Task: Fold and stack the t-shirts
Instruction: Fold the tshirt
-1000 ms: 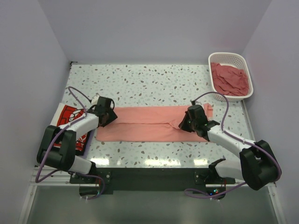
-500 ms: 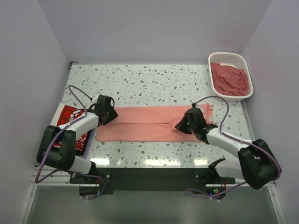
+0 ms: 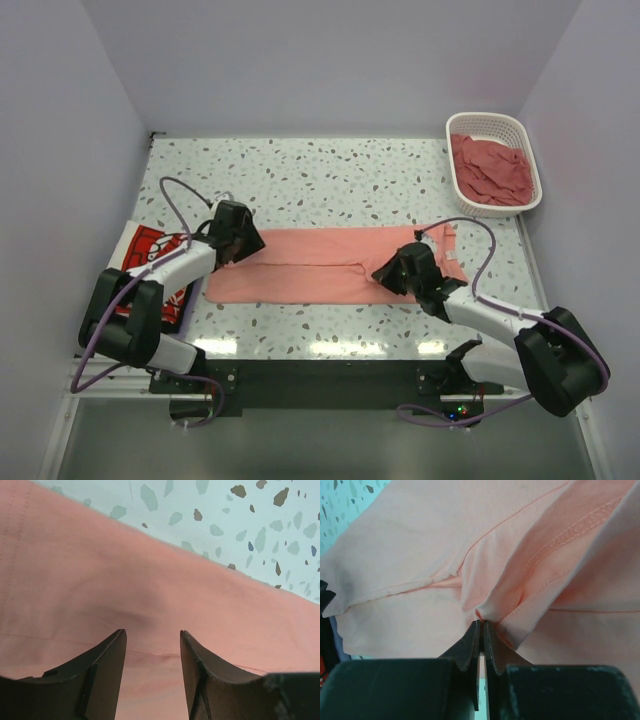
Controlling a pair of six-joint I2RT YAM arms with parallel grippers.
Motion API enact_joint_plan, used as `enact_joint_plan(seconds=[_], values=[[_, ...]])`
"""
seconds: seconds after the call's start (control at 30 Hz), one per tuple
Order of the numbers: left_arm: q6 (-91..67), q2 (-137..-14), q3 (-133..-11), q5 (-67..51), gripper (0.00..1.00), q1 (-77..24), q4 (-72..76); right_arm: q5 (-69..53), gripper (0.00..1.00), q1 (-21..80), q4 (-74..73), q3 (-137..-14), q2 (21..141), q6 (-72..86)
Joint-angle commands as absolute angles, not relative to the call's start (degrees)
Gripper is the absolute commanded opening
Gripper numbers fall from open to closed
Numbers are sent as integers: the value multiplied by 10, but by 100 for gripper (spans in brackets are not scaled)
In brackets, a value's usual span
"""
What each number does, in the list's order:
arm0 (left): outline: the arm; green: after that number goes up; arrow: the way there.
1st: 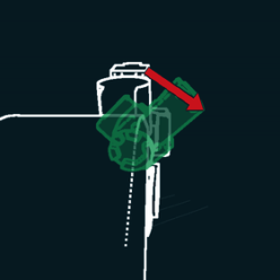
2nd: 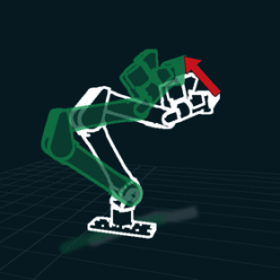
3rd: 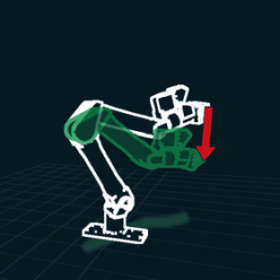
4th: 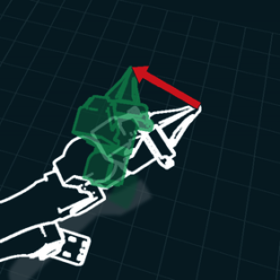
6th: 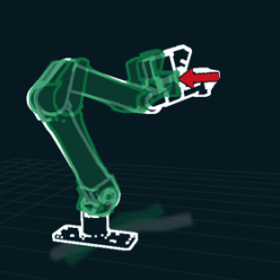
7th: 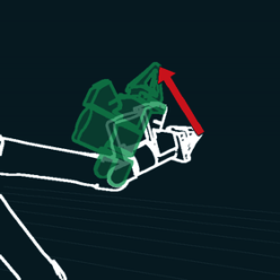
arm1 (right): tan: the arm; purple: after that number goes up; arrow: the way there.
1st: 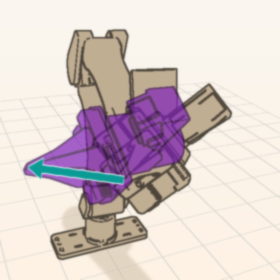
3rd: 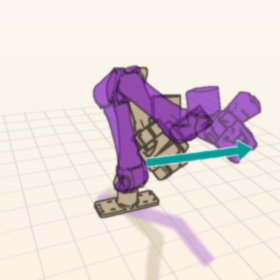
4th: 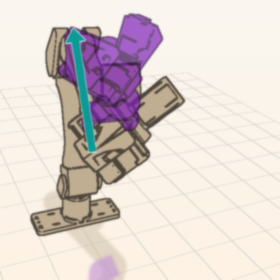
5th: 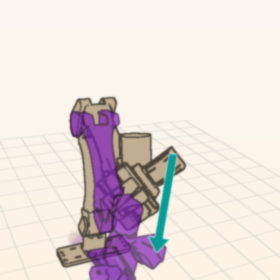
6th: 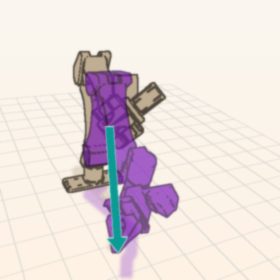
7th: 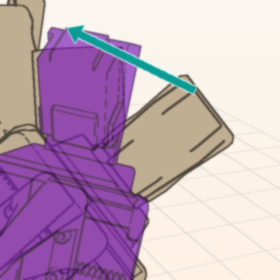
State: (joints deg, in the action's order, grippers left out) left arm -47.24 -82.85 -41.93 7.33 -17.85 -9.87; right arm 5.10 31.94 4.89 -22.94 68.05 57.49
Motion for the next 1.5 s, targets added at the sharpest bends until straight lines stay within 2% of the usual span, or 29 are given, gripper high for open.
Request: enact_joint_plan(seconds=[0.0,0.23,0.27,0.33,0.37,0.43,0.47,0.57,0.67,0.77,0.9,1.1,1.2,1.33,1.47], values=[[-452,-824,-448,57,52,-187,-63,82,4,323,105,-219,668,611],[-439,-839,-457,29,52,-205,-50,86,9,325,155,-190,689,644],[-438,-844,-459,23,52,-208,-47,84,17,324,158,-190,692,643],[-427,-851,-464,4,52,-224,-35,80,25,325,153,-199,687,629],[-424,-856,-468,3,52,-232,-33,84,36,325,142,-205,679,621],[-409,-861,-479,-16,53,-259,-21,100,46,325,93,-227,656,601],[-405,-866,-482,-21,53,-269,-15,105,54,324,73,-237,627,577],[-392,-883,-503,-33,54,-309,-8,141,62,324,-28,-277,564,533],[-381,-907,-532,-35,54,-351,15,204,65,323,-125,-307,514,500],[-374,-935,-562,-35,54,-388,11,258,65,317,-200,-337,476,461],[-374,-969,-592,-40,56,-437,11,280,66,274,-276,-385,503,411],[-374,-1021,-645,-24,58,-498,4,186,65,131,-288,-411,544,334],[-367,-1051,-680,-10,59,-525,-25,176,65,99,-280,-423,579,313],[-361,-1084,-718,23,59,-553,-57,107,54,73,-254,-422,624,303],[-357,-1101,-746,47,58,-569,-83,91,48,73,-231,-414,650,304]])
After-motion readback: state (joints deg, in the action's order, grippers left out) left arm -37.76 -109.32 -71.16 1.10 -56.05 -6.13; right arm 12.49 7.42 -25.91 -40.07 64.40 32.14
